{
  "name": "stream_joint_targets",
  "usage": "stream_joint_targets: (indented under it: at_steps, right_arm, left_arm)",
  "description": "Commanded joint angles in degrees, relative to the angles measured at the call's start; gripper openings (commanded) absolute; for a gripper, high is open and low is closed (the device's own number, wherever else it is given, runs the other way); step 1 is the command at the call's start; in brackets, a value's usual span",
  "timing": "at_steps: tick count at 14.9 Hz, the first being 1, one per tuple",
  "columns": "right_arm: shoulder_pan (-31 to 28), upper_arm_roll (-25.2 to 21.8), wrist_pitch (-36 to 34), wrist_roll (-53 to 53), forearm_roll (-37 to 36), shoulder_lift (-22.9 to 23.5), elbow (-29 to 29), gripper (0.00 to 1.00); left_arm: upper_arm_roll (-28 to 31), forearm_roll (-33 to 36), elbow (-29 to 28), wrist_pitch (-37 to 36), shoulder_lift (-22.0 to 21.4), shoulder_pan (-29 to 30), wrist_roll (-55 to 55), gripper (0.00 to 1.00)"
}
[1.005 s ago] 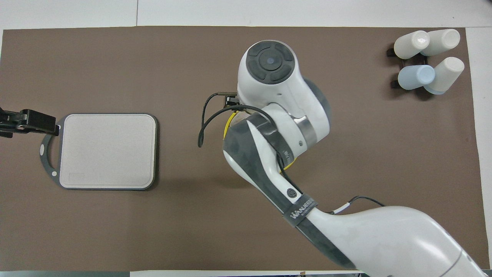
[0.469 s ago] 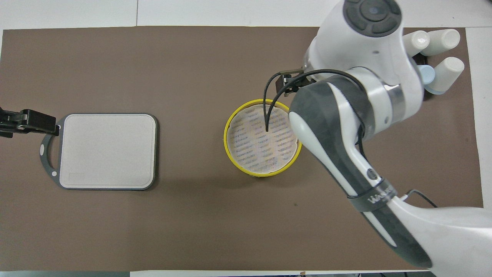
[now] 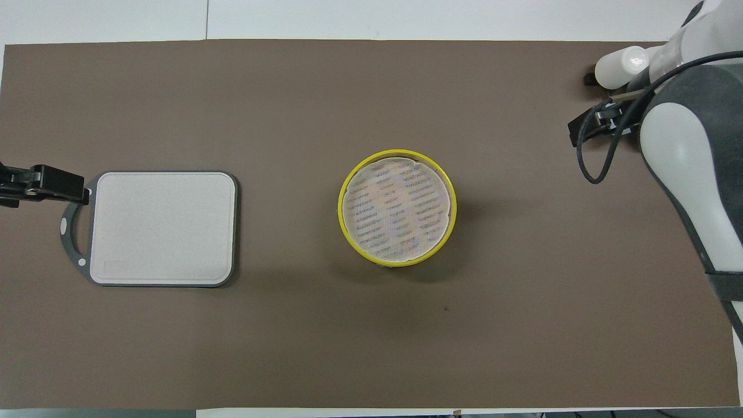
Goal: Place bun in steamer
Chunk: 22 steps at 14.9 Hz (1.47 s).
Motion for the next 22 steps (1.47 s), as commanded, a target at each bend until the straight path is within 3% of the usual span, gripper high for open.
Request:
stream_joint_targets:
  at_steps: [1,3,10,22]
  right_arm:
    - [-1.31,0.64,3.91,-0.94,0.76,-9.23,-11.85,1.0]
    - [-2.1,0.63,5.86,-0.94,0.76,-11.89,-15.48,1.0]
    - [-5.26,0.55,4.63,-1.12,0.41,-11.54,-14.25,1.0]
    - [-5.27,0.55,4.54,-0.85,0.41,-11.89,-14.87,1.0]
  left_arm:
    - [0.33,-0.27,-0.5,0.39,-0.81,-0.36,0.36,1.0]
    - [0.33,-0.18,-0.5,0.39,-0.81,-0.53,0.45,1.0]
    - [0.33,-0.18,-0.5,0.39,-0.81,-0.62,0.45,1.0]
    - [0.33,-0.18,-0.59,0.22,-0.89,-0.8,0.54,1.0]
